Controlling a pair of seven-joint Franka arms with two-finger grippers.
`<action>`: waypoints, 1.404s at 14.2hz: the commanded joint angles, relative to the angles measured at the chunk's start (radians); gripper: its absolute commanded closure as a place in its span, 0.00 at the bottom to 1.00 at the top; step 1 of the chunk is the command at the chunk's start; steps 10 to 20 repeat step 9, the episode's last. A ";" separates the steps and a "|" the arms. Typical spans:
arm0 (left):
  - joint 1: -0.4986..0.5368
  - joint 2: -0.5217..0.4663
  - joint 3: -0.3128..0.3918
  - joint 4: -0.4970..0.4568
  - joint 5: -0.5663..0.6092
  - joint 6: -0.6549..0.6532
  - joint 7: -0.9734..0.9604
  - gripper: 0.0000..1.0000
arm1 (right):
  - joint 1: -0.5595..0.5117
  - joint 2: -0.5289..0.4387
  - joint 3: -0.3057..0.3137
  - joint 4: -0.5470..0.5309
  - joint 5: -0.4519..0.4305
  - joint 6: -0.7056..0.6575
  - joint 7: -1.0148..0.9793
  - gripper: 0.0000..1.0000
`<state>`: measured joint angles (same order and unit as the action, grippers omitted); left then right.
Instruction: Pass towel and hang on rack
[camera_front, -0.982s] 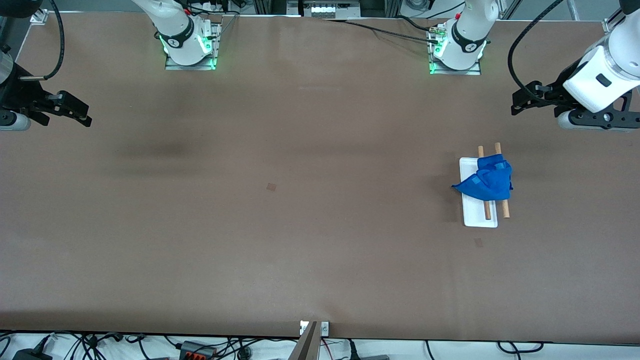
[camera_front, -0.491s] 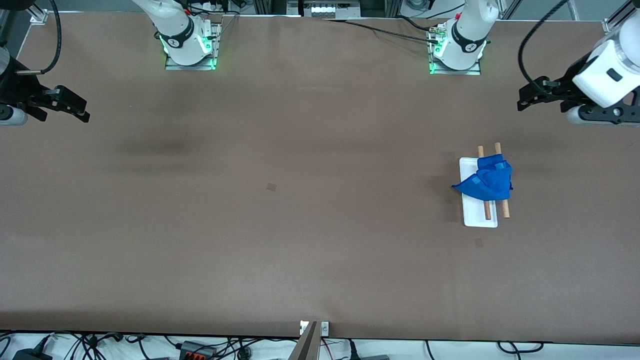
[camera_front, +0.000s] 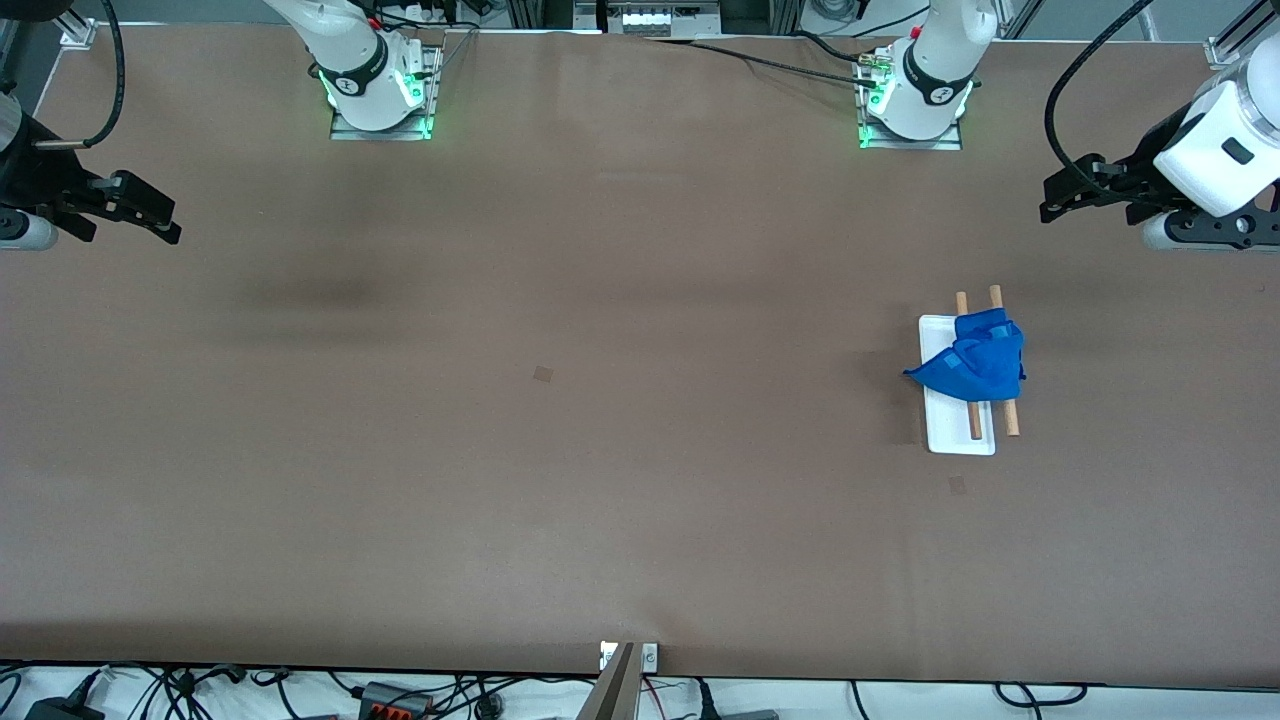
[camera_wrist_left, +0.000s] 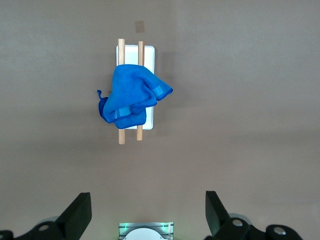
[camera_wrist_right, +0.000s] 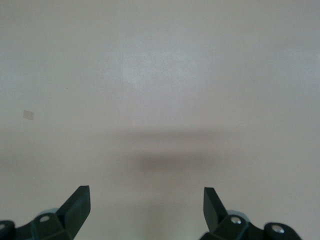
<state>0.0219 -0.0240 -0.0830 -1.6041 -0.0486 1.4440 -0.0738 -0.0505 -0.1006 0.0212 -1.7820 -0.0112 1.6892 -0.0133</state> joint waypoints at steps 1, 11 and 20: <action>0.024 -0.004 -0.023 -0.023 0.016 0.015 0.000 0.00 | -0.012 -0.019 0.008 -0.017 -0.007 0.009 -0.007 0.00; 0.023 0.009 -0.027 -0.010 0.024 0.016 0.000 0.00 | -0.014 -0.014 0.008 -0.008 -0.007 0.000 -0.008 0.00; 0.023 0.009 -0.027 -0.010 0.024 0.016 0.000 0.00 | -0.014 -0.014 0.008 -0.008 -0.007 0.000 -0.008 0.00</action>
